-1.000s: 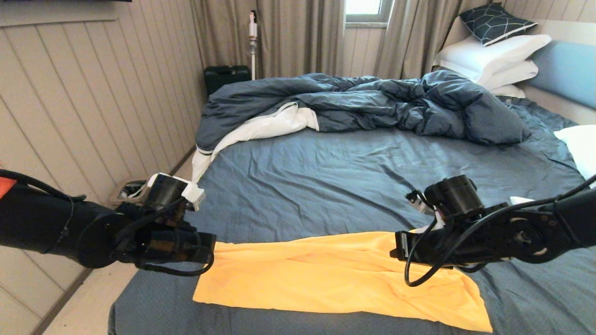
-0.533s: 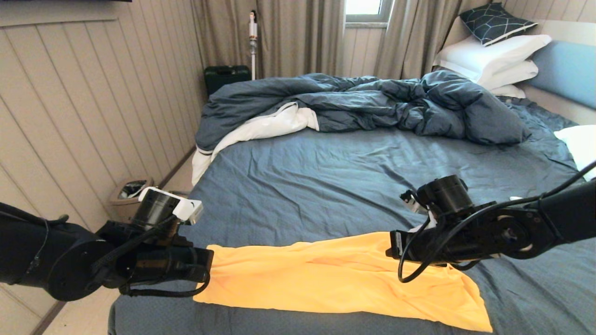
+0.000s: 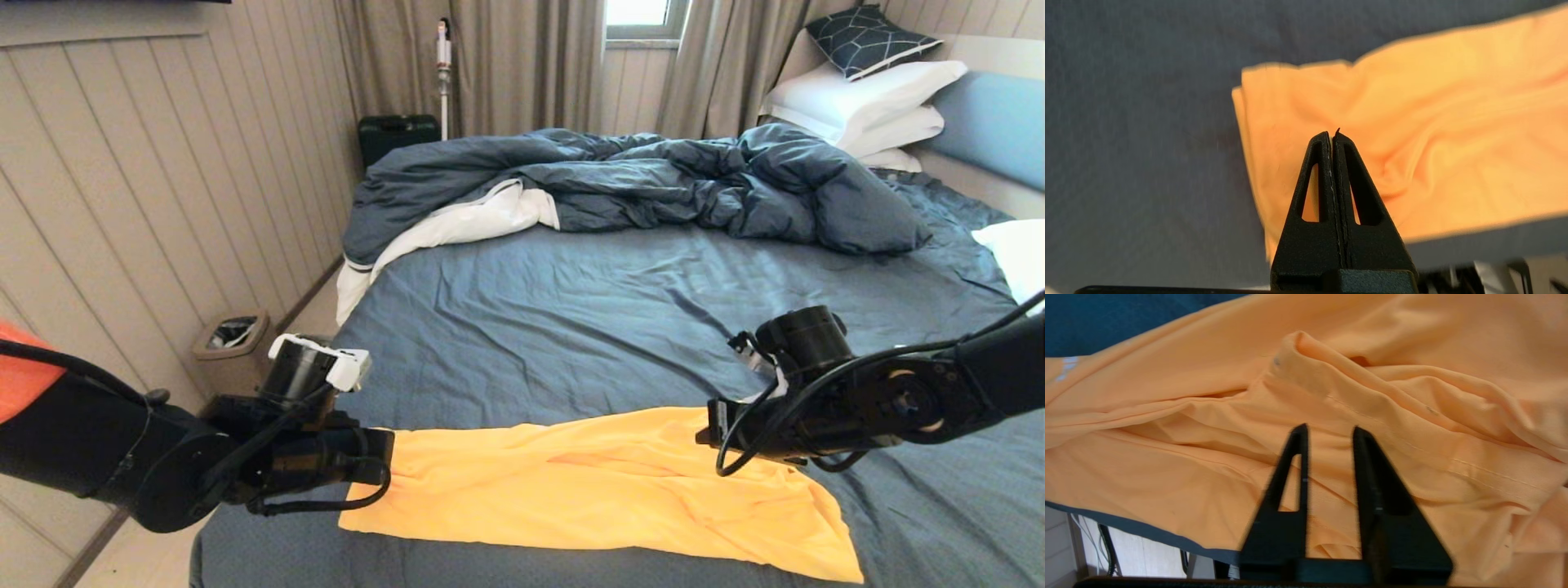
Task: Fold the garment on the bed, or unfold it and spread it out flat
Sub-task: Fold the yellow T-shirt
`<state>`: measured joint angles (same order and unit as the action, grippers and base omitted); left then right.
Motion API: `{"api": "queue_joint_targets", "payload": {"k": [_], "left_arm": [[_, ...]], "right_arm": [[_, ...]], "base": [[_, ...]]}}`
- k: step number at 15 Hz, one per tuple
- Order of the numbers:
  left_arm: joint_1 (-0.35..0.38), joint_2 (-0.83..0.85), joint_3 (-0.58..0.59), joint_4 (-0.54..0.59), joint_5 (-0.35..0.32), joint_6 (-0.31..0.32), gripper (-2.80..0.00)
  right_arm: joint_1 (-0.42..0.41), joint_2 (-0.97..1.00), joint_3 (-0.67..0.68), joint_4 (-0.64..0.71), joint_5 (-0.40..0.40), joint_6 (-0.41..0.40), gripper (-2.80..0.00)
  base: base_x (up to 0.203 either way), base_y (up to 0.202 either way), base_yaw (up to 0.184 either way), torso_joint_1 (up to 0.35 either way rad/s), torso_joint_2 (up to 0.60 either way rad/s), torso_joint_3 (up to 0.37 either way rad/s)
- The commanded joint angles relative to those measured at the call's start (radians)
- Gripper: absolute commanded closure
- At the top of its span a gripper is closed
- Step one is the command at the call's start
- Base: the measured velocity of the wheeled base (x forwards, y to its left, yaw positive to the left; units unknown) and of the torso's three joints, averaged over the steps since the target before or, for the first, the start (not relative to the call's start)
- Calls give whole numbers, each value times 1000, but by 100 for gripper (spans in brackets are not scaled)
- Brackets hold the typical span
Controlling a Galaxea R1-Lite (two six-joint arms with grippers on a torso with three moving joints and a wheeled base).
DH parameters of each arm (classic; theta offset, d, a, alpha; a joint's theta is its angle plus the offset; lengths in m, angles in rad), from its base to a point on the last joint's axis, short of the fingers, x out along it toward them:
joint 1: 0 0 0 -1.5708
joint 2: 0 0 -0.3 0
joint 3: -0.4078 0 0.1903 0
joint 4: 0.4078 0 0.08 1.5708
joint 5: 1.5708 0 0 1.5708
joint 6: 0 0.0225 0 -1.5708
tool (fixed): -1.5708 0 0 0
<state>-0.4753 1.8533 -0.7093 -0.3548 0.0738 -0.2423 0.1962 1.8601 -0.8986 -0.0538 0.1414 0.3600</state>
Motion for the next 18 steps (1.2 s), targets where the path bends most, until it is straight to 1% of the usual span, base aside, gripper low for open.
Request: {"api": "queue_joint_targets", "payload": {"k": [1, 5, 8, 10, 14, 15, 16, 18], "left_arm": [[1, 57, -21, -22, 1, -2, 0], [2, 75, -34, -38, 3, -2, 0], [3, 76, -38, -38, 3, -3, 0], [3, 74, -35, -38, 1, -3, 0], [3, 69, -30, -38, 3, -15, 0], [3, 67, -30, -38, 3, -15, 0], [3, 66, -29, -38, 3, -15, 0], [3, 67, -25, -38, 3, -17, 0]], "right_arm": [[-1, 11, 4, -1, 1, -5, -280], [3, 70, -38, -1, -10, -12, -280], [11, 85, -52, -1, -87, -26, -280], [14, 87, -51, -1, -94, -53, -280], [26, 99, -49, 2, -96, -64, -280], [34, 109, -49, 0, -110, -68, -280], [43, 115, -49, 0, -126, -76, 0], [51, 117, -41, 1, -130, -97, 0]], "base": [[0, 0, 0, 0, 0, 0], [0, 0, 0, 0, 0, 0], [0, 0, 0, 0, 0, 0], [0, 0, 0, 0, 0, 0], [0, 0, 0, 0, 0, 0], [0, 0, 0, 0, 0, 0], [0, 0, 0, 0, 0, 0], [0, 0, 0, 0, 0, 0]]}}
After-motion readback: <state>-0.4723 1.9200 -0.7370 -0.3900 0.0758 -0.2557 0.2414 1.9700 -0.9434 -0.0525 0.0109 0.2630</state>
